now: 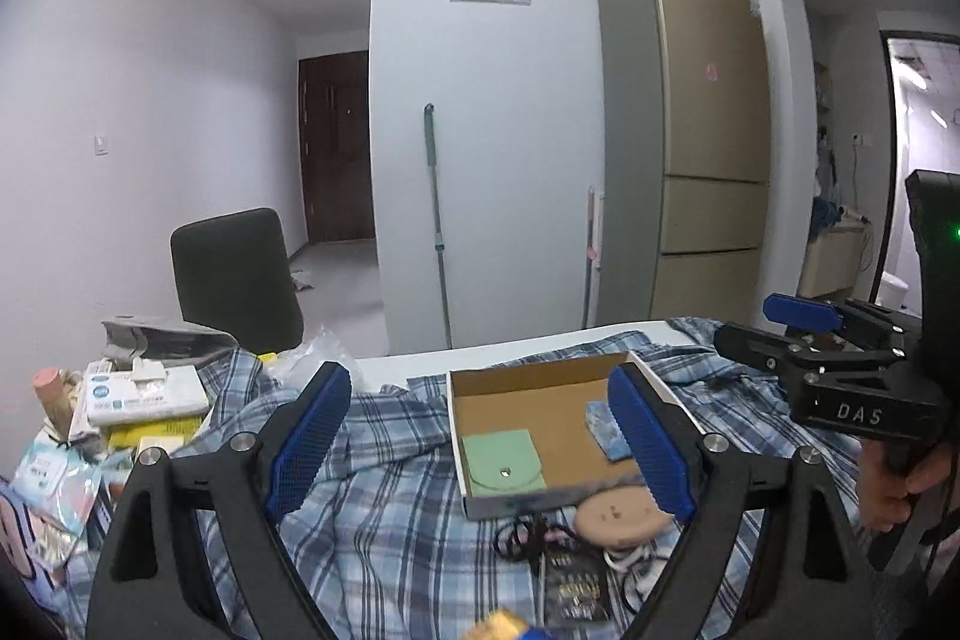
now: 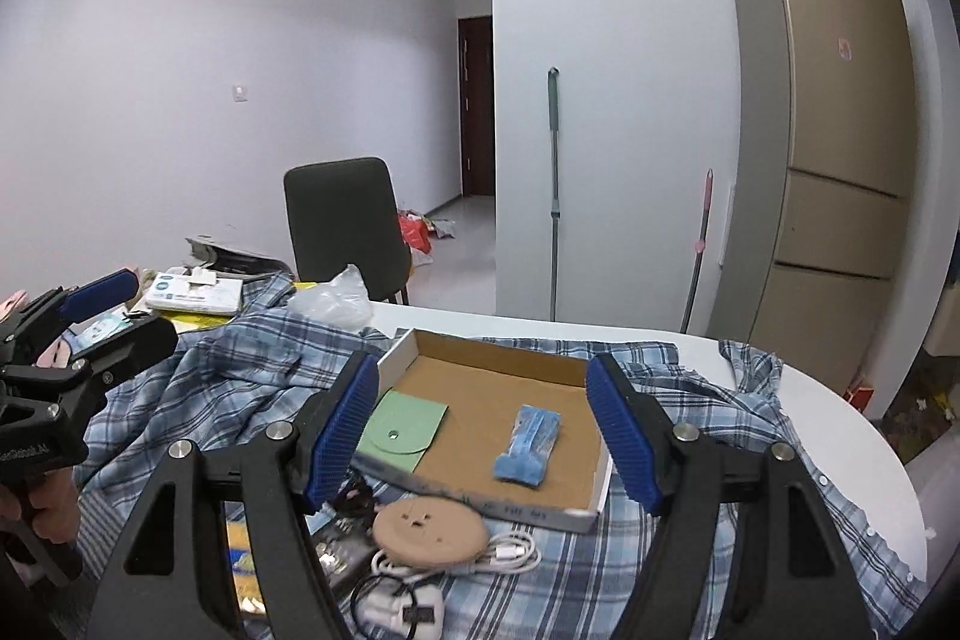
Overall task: Organize soft objects
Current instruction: 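Grasp the white plush toy with the right gripper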
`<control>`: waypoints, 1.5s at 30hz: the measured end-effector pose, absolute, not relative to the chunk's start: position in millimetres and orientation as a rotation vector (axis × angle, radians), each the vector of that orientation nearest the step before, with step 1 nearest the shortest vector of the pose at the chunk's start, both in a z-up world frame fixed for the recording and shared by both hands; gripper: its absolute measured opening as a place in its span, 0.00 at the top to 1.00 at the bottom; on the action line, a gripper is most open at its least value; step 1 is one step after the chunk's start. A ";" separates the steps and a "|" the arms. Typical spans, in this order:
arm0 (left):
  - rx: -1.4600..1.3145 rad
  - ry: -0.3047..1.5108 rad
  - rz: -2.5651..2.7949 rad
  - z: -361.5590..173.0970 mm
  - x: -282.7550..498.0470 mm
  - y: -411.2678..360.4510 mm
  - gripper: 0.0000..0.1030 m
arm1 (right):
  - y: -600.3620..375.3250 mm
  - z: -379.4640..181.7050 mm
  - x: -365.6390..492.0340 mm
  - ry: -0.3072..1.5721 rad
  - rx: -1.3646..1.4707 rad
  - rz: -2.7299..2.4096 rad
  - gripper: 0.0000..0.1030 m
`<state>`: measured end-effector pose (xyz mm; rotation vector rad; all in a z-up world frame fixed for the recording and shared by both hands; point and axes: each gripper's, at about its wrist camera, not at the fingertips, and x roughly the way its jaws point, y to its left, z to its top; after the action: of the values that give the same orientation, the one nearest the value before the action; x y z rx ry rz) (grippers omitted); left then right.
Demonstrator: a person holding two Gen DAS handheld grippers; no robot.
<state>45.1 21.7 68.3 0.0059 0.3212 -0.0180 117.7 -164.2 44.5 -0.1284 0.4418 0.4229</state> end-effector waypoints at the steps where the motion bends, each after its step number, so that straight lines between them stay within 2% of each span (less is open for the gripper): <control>1: 0.006 0.313 -0.021 66.8 38.6 21.7 0.13 | -164.7 44.0 111.9 0.438 -0.127 0.421 0.31; 5: 0.004 0.303 -0.025 56.8 17.9 22.1 0.10 | -166.6 33.3 97.4 0.458 -0.125 0.437 0.31; 7: -0.012 0.313 -0.037 49.2 12.8 24.9 0.00 | -167.7 25.2 91.8 0.465 -0.133 0.437 0.31; 16: -0.024 0.335 -0.032 13.5 6.3 32.2 0.00 | -165.2 -23.6 83.7 0.516 -0.187 0.439 0.31; 21: -0.004 0.369 -0.038 -4.1 11.3 28.2 0.00 | -160.8 -44.6 91.3 0.604 -0.198 0.476 0.31; 45: -0.041 0.411 -0.031 -11.2 17.7 35.2 0.00 | -142.2 -101.2 117.1 0.973 -0.262 0.570 0.32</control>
<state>17.7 35.2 -11.2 -0.0409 0.4113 -0.0314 117.1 -142.2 -101.2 -0.2621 0.9731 0.5700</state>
